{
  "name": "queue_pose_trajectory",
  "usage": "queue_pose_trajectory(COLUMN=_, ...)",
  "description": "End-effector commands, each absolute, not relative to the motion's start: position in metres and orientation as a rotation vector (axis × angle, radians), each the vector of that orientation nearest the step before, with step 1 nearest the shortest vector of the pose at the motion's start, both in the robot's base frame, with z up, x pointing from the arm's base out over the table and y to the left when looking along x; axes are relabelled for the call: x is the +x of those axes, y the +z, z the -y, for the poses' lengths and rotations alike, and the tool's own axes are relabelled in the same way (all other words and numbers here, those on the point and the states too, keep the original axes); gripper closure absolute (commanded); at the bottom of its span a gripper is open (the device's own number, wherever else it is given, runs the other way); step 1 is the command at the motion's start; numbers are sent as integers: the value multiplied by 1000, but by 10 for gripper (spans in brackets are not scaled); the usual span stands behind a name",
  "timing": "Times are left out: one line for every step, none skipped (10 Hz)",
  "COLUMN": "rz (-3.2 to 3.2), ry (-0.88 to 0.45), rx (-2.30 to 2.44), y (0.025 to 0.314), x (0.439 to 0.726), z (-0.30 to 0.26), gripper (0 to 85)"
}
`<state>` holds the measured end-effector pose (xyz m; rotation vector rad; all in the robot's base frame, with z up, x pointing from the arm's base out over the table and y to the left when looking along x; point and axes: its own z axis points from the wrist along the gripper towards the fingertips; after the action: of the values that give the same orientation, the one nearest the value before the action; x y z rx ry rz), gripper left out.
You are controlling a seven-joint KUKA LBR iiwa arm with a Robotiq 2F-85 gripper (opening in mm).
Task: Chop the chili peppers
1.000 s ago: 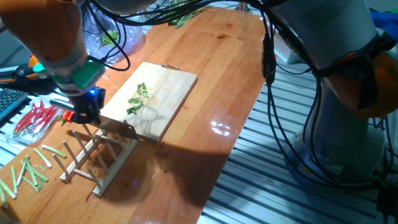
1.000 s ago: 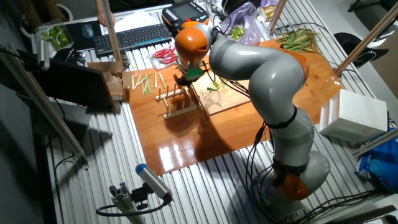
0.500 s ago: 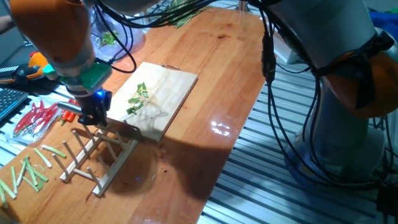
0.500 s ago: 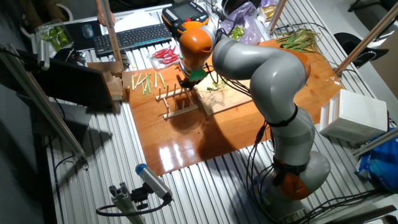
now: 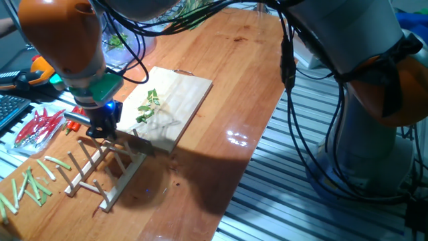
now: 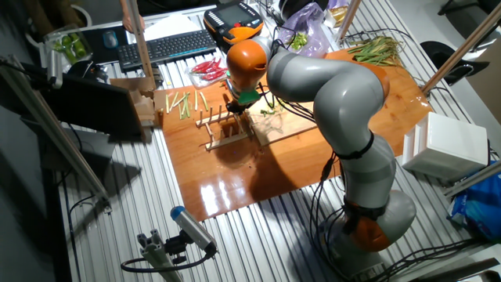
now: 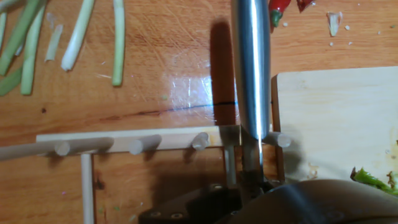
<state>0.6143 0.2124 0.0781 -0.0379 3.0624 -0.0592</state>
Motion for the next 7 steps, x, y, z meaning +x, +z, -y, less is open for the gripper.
queue_pose_trajectory(rz=-3063, ry=-60, rx=-34, y=77, x=614, z=-213, gripper=850)
queue_pose_trajectory(rz=-3055, ry=-66, rx=-22, y=74, x=613, z=-213, gripper=850)
queue_pose_trajectory(rz=-3051, ry=-70, rx=-11, y=73, x=612, z=-213, gripper=680)
queue_pose_trajectory(rz=-3053, ry=-72, rx=-6, y=73, x=612, z=-213, gripper=680)
queue_pose_trajectory(rz=-3059, ry=-70, rx=3, y=74, x=612, z=-214, gripper=510)
queue_pose_trajectory(rz=-3067, ry=-68, rx=8, y=76, x=613, z=-214, gripper=510)
queue_pose_trajectory(rz=-3083, ry=-66, rx=14, y=82, x=614, z=-214, gripper=510)
